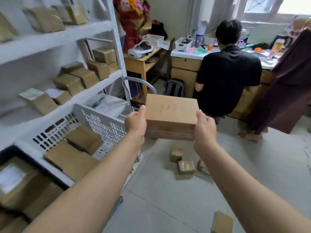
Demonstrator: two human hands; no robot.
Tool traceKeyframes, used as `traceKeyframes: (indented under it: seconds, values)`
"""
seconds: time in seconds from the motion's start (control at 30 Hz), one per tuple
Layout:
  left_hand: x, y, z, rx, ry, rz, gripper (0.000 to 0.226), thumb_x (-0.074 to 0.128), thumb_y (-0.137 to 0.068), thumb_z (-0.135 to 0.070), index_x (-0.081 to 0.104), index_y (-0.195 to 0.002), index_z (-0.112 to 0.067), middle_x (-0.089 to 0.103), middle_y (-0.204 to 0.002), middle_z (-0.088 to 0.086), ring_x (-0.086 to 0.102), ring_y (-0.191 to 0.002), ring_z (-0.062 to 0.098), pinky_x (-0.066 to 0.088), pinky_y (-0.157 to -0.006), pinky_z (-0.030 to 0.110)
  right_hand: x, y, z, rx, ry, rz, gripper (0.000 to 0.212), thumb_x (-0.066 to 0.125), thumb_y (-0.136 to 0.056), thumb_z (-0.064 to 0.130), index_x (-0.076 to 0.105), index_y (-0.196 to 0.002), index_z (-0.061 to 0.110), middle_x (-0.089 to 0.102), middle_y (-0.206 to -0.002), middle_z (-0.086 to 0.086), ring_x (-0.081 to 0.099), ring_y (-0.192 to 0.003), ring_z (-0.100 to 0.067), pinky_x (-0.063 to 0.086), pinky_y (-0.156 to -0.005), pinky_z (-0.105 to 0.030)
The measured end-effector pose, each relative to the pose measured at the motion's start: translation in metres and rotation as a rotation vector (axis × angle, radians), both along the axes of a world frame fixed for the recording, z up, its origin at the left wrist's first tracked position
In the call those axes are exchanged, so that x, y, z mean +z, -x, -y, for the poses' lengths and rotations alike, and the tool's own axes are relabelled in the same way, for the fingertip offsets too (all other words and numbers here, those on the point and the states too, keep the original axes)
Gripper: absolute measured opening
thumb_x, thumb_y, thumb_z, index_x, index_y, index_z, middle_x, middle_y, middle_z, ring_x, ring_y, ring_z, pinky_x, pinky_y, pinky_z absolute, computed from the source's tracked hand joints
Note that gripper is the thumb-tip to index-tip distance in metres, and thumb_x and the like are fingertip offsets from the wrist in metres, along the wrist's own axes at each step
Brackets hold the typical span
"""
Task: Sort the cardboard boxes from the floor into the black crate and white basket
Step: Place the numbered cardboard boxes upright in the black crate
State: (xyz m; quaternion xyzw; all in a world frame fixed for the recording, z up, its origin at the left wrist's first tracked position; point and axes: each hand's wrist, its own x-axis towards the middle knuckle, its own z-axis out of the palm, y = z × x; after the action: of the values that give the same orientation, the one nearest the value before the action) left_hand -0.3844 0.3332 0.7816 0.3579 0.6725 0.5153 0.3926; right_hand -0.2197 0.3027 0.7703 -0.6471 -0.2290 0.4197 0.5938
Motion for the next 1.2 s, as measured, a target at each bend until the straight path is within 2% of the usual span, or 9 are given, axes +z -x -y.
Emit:
traceKeyframes:
  seconds: [0.1, 0.2, 0.27, 0.4, 0.53, 0.73, 0.9, 1.03, 1.2]
  values:
    - [0.011, 0.039, 0.028, 0.131, 0.012, 0.037, 0.036, 0.051, -0.093, -0.042, 0.056, -0.074, -0.012, 0.063, -0.08, 0.006, 0.061, -0.081, 0.026, 0.049, -0.066, 0.034, 0.012, 0.037, 0.001, 0.146, -0.026, 0.026, 0.023, 0.048, -0.093, 0.044, 0.045, -0.105, 0.025, 0.054, -0.1, 0.004, 0.051, -0.09, -0.012, 0.041, -0.067, -0.029]
    - [0.017, 0.083, 0.064, 0.281, 0.028, 0.085, 0.034, 0.054, -0.091, -0.042, 0.056, -0.082, -0.01, 0.064, -0.087, 0.008, 0.062, -0.086, 0.028, 0.052, -0.077, 0.038, 0.018, 0.08, 0.003, 0.312, -0.025, 0.043, 0.02, 0.047, -0.093, 0.043, 0.047, -0.103, 0.026, 0.052, -0.098, 0.009, 0.048, -0.088, -0.009, 0.038, -0.076, -0.032]
    - [0.019, 0.112, 0.091, 0.397, 0.032, 0.111, 0.035, 0.055, -0.09, -0.042, 0.058, -0.087, -0.008, 0.066, -0.092, 0.011, 0.063, -0.089, 0.029, 0.054, -0.083, 0.042, 0.021, 0.114, 0.007, 0.423, -0.032, 0.044, 0.017, 0.047, -0.093, 0.042, 0.048, -0.1, 0.027, 0.05, -0.091, 0.012, 0.046, -0.081, -0.005, 0.035, -0.072, -0.03]
    - [0.021, 0.174, 0.14, 0.593, -0.006, 0.187, 0.031, 0.057, -0.09, -0.039, 0.058, -0.081, -0.009, 0.066, -0.085, 0.006, 0.062, -0.08, 0.023, 0.049, -0.066, 0.029, 0.025, 0.189, 0.029, 0.647, -0.04, 0.046, 0.017, 0.047, -0.093, 0.04, 0.051, -0.098, 0.024, 0.053, -0.089, 0.01, 0.048, -0.081, -0.009, 0.039, -0.071, -0.033]
    - [0.012, 0.234, 0.186, 0.725, 0.0, 0.223, 0.035, 0.057, -0.089, -0.042, 0.062, -0.094, -0.007, 0.067, -0.094, 0.007, 0.063, -0.084, 0.022, 0.048, -0.07, 0.031, 0.023, 0.26, 0.051, 0.818, -0.027, 0.042, 0.016, 0.048, -0.092, 0.037, 0.055, -0.094, 0.023, 0.056, -0.092, 0.003, 0.051, -0.083, -0.015, 0.04, -0.076, -0.035]
    - [-0.016, 0.317, 0.241, 0.875, 0.064, 0.249, 0.03, 0.055, -0.091, -0.043, 0.053, -0.076, -0.017, 0.062, -0.096, 0.007, 0.058, -0.09, 0.022, 0.051, -0.09, 0.043, -0.001, 0.36, 0.082, 0.997, 0.038, 0.079, 0.03, 0.049, -0.092, 0.035, 0.059, -0.109, 0.012, 0.063, -0.098, -0.004, 0.058, -0.089, -0.021, 0.047, -0.074, -0.033]
    - [-0.048, 0.381, 0.266, 0.916, 0.172, 0.271, 0.026, 0.052, -0.094, -0.04, 0.056, -0.085, -0.016, 0.061, -0.104, 0.009, 0.057, -0.1, 0.026, 0.048, -0.095, 0.045, -0.041, 0.428, 0.1, 1.084, 0.173, 0.153, 0.027, 0.045, -0.096, 0.038, 0.05, -0.105, 0.014, 0.054, -0.085, 0.002, 0.051, -0.075, -0.013, 0.041, -0.061, -0.029]
    - [-0.084, 0.42, 0.275, 0.94, 0.287, 0.362, 0.025, 0.052, -0.095, -0.036, 0.056, -0.101, -0.013, 0.06, -0.111, 0.012, 0.058, -0.105, 0.03, 0.049, -0.096, 0.047, -0.078, 0.471, 0.109, 1.12, 0.328, 0.308, 0.053, 0.04, -0.096, 0.044, 0.048, -0.133, 0.007, 0.055, -0.125, -0.015, 0.053, -0.111, -0.033, 0.045, -0.097, -0.042]
    - [-0.122, 0.45, 0.28, 0.93, 0.392, 0.402, 0.021, 0.05, -0.097, -0.032, 0.053, -0.092, -0.012, 0.057, -0.101, 0.01, 0.057, -0.101, 0.031, 0.049, -0.094, 0.049, -0.107, 0.5, 0.115, 1.218, 0.42, 0.488, 0.057, 0.039, -0.093, 0.043, 0.048, -0.134, 0.004, 0.055, -0.127, -0.018, 0.052, -0.115, -0.035, 0.042, -0.101, -0.042]
